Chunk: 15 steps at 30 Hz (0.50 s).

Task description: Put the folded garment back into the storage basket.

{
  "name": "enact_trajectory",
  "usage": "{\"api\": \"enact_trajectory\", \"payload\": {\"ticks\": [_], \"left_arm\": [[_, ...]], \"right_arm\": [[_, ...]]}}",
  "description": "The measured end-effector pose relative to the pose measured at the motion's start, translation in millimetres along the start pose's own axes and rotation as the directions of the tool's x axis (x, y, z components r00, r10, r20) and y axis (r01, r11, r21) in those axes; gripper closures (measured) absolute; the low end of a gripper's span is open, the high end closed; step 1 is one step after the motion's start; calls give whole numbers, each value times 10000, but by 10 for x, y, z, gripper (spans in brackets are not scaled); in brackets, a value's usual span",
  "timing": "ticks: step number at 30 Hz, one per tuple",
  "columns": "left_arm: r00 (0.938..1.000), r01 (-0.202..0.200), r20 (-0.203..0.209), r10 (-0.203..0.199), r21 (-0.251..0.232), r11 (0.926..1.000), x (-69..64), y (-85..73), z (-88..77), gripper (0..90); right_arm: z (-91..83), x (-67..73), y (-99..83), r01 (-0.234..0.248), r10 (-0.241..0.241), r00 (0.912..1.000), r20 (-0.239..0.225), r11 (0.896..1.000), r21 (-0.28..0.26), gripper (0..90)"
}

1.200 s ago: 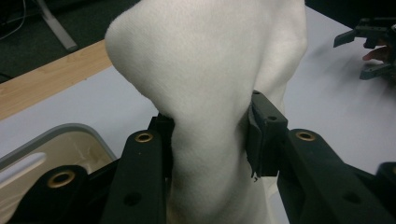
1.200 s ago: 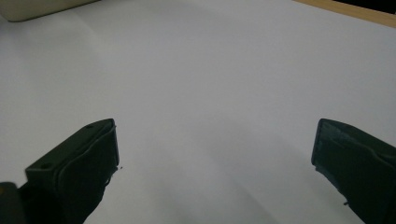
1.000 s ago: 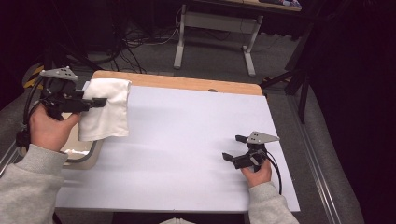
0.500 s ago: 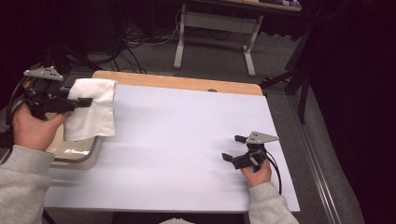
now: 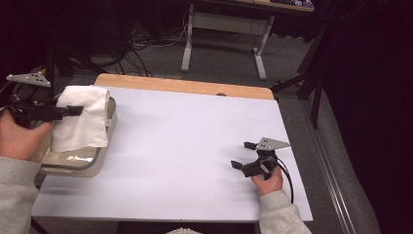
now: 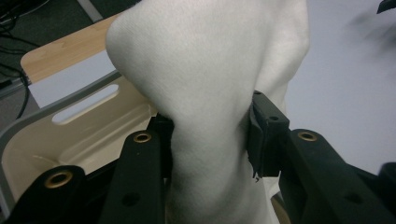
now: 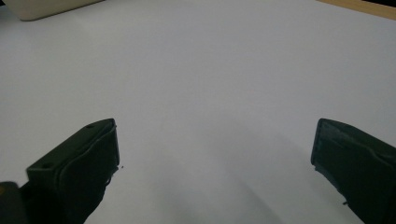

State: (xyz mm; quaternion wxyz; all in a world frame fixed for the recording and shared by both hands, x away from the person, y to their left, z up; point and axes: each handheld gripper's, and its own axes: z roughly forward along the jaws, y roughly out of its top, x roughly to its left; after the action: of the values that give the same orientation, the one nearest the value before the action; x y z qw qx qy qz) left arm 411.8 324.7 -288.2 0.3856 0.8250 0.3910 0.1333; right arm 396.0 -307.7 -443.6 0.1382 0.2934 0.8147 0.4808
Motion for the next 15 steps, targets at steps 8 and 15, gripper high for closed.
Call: {"api": "enact_trajectory", "payload": {"ticks": [8,15], "left_arm": [[9992,409,31,-411,287,9987,146,-125,-20,625],[9990,390,188,-407,800,9960,216,-217,70,624]], "right_arm": [[9,-1,-2,3,-3,10000,-54,10000,12,16],[12,0,-1,40,-40,10000,-58,10000,3,16]]}}
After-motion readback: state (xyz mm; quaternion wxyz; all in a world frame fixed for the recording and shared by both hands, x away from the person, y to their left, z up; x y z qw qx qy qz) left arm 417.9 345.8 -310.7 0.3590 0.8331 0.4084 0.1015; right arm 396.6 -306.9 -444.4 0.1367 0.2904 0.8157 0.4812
